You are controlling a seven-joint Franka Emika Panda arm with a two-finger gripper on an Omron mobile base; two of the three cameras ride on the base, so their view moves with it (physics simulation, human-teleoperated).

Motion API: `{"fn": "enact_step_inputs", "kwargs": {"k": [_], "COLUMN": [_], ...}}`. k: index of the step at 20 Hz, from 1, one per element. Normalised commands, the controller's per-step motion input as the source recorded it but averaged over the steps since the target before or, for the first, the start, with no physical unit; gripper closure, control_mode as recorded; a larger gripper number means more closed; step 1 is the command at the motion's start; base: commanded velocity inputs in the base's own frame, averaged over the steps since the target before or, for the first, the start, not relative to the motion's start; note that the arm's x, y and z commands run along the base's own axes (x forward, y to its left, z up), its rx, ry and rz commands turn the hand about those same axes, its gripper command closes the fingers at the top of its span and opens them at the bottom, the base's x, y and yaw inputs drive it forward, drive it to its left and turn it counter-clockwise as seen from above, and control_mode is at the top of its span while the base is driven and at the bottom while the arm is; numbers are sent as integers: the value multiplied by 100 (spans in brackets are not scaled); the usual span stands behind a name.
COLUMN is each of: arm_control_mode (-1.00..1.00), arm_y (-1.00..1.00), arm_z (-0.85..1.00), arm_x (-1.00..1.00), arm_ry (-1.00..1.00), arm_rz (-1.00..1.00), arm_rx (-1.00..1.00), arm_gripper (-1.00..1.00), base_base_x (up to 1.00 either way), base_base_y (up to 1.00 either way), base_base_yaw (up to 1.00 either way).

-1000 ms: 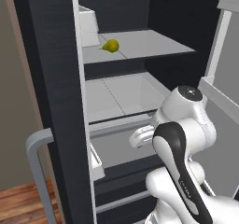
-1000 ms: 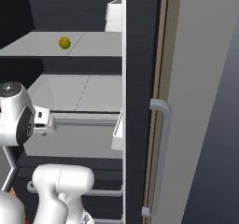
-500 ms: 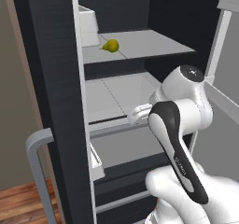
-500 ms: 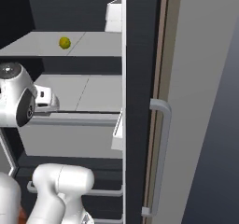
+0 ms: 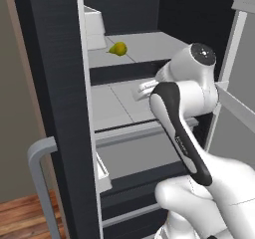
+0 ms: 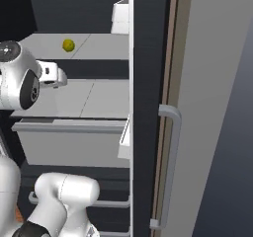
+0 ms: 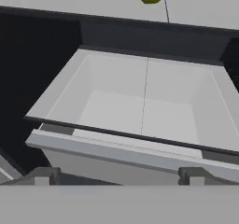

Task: Pick the pear and kiwi from the fridge and place them inside the tupperware on the counter.

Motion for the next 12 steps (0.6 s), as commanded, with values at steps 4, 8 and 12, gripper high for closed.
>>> {"fn": "enact_step_inputs", "kwargs": {"k": [4,8,12], "arm_control_mode": [-100,-100,-100], "arm_y": [0,0,0], "arm_z": [61,56,46], "arm_x": [61,65,67], "arm_ry": [-16,-8,0], "arm_rz": [0,0,0], "arm_rx": [0,-2,-1], "arm_gripper": [-100,-100,-100], "base_base_x": [0,0,0], "base_base_y": [0,0,0], "base_base_yaw": [0,0,0]}}
